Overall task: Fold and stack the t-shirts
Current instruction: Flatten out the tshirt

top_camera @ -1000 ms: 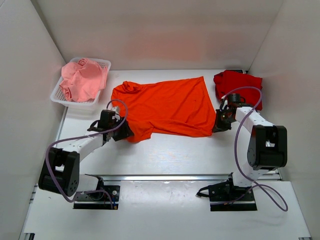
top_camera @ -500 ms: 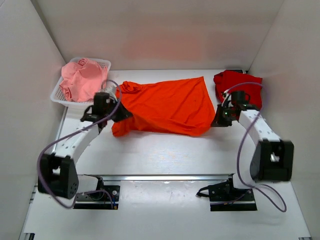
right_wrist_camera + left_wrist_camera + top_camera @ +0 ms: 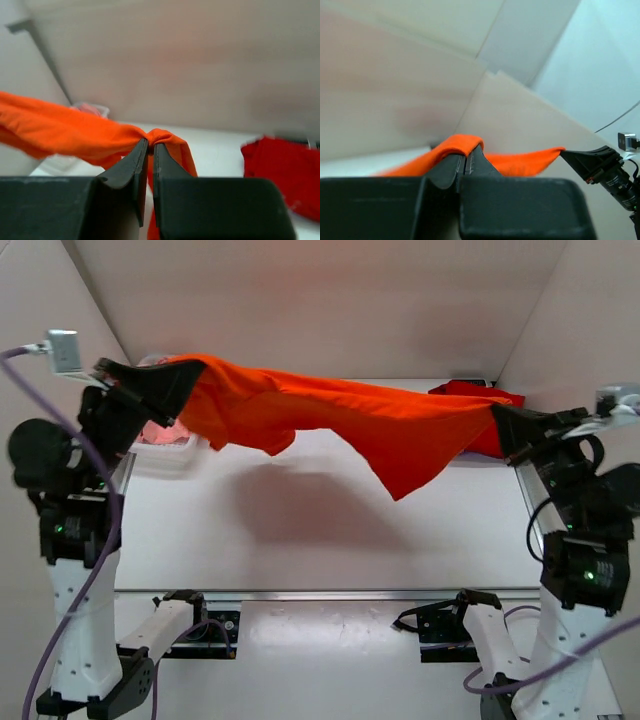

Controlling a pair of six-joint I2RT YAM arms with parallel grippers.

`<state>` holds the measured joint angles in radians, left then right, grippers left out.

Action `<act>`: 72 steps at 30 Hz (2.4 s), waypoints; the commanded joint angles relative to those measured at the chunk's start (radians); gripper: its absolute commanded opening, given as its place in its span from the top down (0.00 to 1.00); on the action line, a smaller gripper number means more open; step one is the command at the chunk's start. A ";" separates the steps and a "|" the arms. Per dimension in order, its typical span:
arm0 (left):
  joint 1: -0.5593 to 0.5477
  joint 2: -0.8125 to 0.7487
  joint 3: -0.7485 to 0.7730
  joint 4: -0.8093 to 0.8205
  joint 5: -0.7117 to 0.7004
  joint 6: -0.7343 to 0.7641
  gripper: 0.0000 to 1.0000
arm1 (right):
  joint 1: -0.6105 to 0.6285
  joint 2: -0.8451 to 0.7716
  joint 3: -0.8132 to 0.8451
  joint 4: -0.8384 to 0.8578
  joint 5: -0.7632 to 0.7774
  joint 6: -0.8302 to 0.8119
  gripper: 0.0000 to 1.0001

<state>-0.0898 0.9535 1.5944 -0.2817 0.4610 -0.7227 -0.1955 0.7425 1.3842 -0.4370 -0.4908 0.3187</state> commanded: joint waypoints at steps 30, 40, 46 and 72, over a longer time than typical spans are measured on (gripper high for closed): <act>0.220 0.963 0.729 -0.156 0.286 -0.029 1.00 | 0.012 1.003 0.708 -0.181 -0.095 -0.130 1.00; 0.171 0.572 -0.074 -0.001 0.301 0.043 1.00 | -0.024 0.876 0.218 -0.117 -0.167 -0.127 1.00; 0.101 0.210 -0.642 -0.008 0.200 0.088 1.00 | -0.016 0.707 -0.209 -0.094 -0.123 -0.112 1.00; -0.076 0.034 0.257 -0.401 -0.179 0.373 1.00 | 0.054 0.081 0.035 -0.167 0.116 -0.115 1.00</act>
<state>-0.1181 0.9985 1.7321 -0.6186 0.4007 -0.4225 -0.1726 0.8368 1.3636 -0.5945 -0.4564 0.2157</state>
